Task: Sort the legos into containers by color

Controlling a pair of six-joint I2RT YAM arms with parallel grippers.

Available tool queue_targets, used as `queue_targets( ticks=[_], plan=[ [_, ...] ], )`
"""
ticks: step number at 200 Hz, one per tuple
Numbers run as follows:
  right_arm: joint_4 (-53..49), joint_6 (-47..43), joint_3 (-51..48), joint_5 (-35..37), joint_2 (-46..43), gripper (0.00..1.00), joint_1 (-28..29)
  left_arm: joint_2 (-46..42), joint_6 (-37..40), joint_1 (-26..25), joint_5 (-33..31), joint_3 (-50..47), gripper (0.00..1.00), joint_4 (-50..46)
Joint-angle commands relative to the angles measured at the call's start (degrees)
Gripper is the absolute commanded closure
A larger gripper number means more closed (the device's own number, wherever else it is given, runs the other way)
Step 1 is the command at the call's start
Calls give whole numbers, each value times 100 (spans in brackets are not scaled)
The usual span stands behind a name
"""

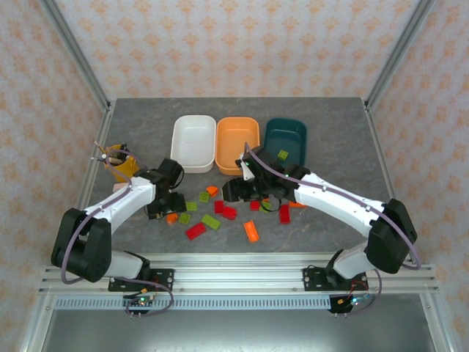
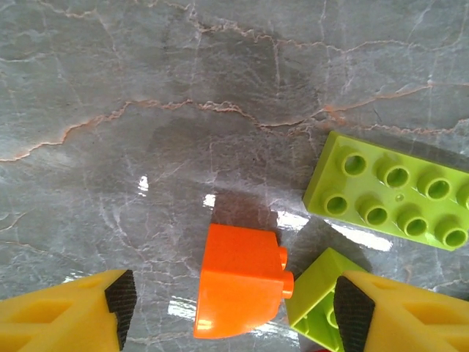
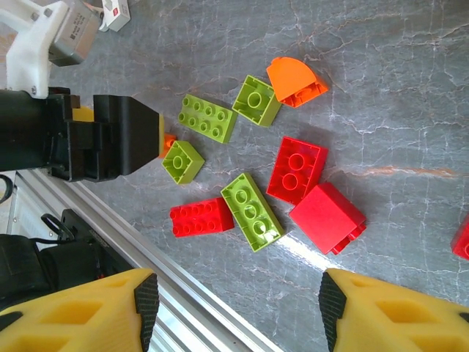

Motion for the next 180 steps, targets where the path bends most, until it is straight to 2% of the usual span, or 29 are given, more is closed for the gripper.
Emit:
queue_targets(
  ticks=[1, 38, 112, 180],
  plan=[
    [90, 110, -37, 116, -122, 38, 4, 71, 103, 45, -4, -137, 29, 68],
    [109, 143, 14, 176, -66, 39, 4, 142, -79, 45, -103, -217, 37, 68],
    [131, 169, 67, 171, 38, 39, -1, 262, -210, 45, 11, -483, 40, 424],
    [48, 159, 165, 215, 65, 39, 3, 261, -379, 45, -36, -684, 54, 699]
  ],
)
